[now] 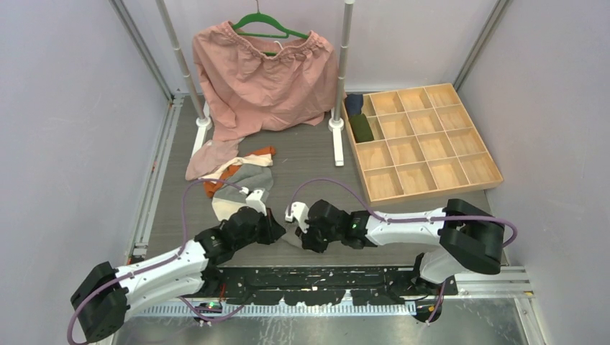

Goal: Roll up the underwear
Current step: Roll the underwear to the center of the board.

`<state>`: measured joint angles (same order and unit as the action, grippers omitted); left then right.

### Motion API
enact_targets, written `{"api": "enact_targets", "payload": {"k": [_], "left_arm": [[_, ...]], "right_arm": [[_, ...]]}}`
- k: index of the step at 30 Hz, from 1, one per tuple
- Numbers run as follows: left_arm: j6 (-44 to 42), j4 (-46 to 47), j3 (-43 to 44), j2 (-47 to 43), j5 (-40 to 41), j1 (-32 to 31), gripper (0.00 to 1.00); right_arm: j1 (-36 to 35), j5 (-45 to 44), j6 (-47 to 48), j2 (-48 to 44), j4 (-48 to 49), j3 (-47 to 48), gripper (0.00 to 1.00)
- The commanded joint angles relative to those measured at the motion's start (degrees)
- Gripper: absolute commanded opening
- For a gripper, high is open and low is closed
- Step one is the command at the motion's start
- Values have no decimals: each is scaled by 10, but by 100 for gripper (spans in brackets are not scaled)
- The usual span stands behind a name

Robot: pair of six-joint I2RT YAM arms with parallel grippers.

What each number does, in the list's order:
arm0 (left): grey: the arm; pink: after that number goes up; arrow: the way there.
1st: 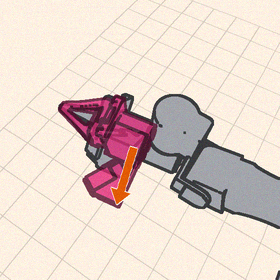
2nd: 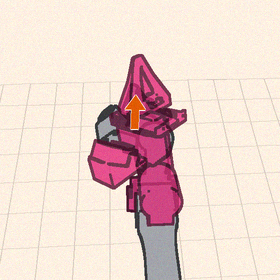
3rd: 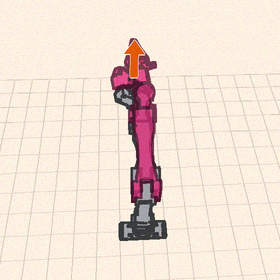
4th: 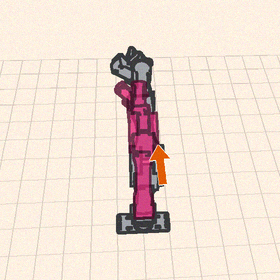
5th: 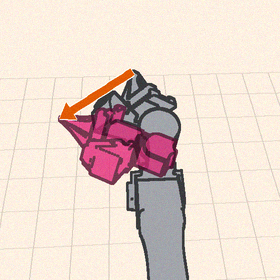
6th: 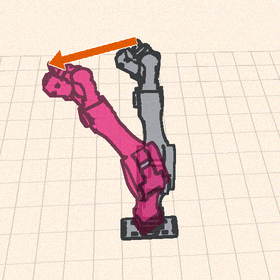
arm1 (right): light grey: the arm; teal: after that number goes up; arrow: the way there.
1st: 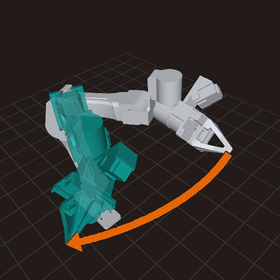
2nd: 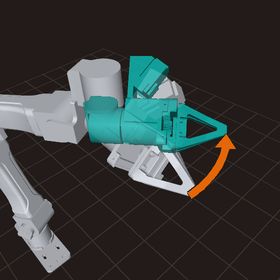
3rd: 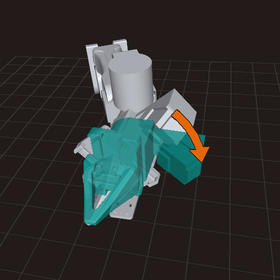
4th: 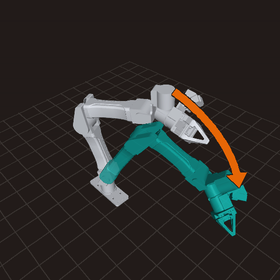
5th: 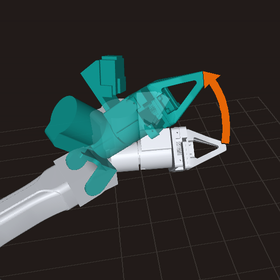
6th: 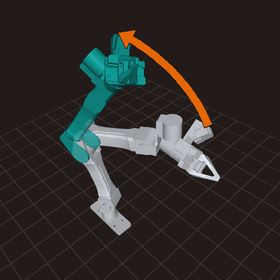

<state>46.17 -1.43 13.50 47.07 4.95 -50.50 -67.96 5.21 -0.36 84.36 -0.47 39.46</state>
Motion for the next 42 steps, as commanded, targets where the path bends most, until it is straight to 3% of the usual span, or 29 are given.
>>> {"api": "enact_targets", "payload": {"k": [1, 9, 16, 28, 37, 42], "left_arm": [[-29, -7, -3, -43, -24, 2, 1], [-59, 28, -11, -84, -91, 1, 1], [-75, 78, -5, -23, -134, 1, 1], [-84, 185, 32, 118, -138, 1, 1], [-83, 218, 44, 160, -126, 1, 1], [-83, 231, 50, 210, -109, 1, 1]], "right_arm": [[25, 119, -66, 16, -31, -6, 1], [90, 222, -140, 1, 69, -46, 1], [155, 293, -221, 11, 153, -82, 1], [216, 311, -279, 44, 169, -100, 1], [238, 292, -286, 59, 145, -95, 1], [239, 273, -267, 48, 103, -83, 10]]}}
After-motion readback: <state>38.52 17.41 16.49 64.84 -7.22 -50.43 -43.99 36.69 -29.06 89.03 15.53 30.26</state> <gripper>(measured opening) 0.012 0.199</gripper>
